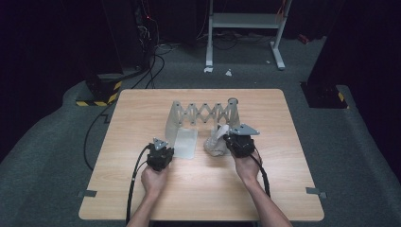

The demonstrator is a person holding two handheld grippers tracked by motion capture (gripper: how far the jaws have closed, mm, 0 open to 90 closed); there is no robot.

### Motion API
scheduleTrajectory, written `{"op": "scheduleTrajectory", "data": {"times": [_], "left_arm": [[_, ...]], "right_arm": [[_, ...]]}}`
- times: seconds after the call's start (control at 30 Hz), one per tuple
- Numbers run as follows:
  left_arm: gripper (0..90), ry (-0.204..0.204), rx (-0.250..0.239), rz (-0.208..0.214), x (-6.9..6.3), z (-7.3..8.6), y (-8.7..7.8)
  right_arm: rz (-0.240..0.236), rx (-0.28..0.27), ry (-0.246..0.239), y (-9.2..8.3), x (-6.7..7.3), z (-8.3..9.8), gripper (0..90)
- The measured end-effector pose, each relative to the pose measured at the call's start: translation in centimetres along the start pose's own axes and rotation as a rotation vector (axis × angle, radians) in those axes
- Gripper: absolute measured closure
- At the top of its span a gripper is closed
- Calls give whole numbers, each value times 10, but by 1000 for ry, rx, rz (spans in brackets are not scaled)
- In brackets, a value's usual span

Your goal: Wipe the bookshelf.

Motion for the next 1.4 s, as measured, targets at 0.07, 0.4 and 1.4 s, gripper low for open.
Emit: {"op": "scheduleTrajectory", "data": {"times": [0.07,0.4,1.4], "left_arm": [[848,4,0,-1,0,0,0],[845,7,-1,5,-1,0,0],[839,12,-2,27,-2,0,-1]], "right_arm": [[-3,-6,0,-1,0,-3,845],[-22,-27,4,-1,2,-19,845],[24,131,16,53,-15,17,845]]}}
Point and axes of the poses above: each handheld gripper's, and its own axes: y roughly forward along the jaws, z roughly out of its underside, x roughly to its left, the point moved 8 cm from there along y, roughly forward along the jaws, and after that the axes turned 15 degrees about -z, right-handed, at the moved point
